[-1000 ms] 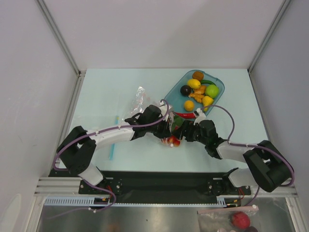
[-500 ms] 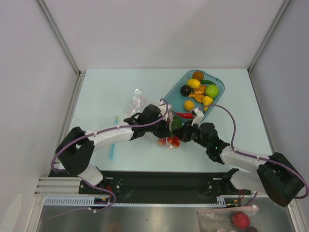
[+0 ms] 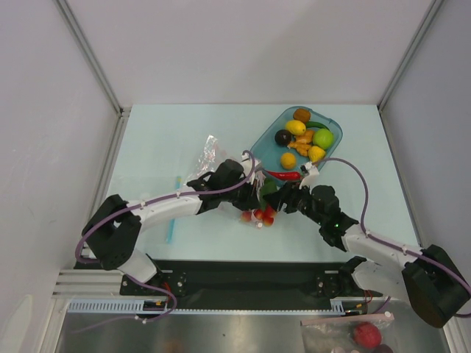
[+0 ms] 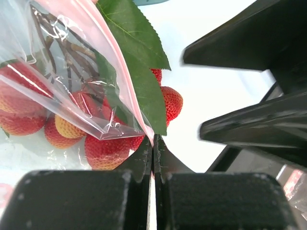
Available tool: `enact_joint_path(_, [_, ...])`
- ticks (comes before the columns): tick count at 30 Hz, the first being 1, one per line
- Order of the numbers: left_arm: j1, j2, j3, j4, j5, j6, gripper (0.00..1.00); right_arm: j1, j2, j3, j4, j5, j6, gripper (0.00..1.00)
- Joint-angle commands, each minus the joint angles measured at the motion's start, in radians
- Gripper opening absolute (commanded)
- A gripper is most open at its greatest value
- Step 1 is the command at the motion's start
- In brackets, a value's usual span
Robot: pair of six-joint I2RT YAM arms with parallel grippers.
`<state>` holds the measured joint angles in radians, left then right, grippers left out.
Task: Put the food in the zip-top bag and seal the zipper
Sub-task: Place the fake fruit in the zipper food storage bag.
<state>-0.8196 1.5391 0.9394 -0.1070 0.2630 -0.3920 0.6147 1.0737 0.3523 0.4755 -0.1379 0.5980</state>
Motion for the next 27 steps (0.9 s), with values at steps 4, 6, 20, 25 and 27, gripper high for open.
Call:
enact_joint_path(4, [0.004,0.018,0.016,0.02,-0.041,0.007,0.0,-0.033,-0.06,-0.067,-0.049,0.107,0.039,0.71])
enact_joint_path(6, [0.004,0.026,0.021,0.018,-0.044,0.012,0.0,-0.033,-0.049,-0.073,-0.061,0.132,0.049,0.7])
enact_joint_path(20, [0.004,0.035,0.027,0.012,-0.053,0.015,0.0,0.017,0.173,-0.035,0.02,0.104,0.1,0.77])
enact_joint_path(25, [0.004,0.035,0.027,0.013,-0.048,0.015,0.0,0.037,0.278,-0.004,0.044,0.098,0.123,0.76])
enact_joint_path(27, [0.004,0.036,0.025,0.013,-0.047,0.015,0.0,0.039,0.31,0.007,0.067,0.08,0.128,0.75])
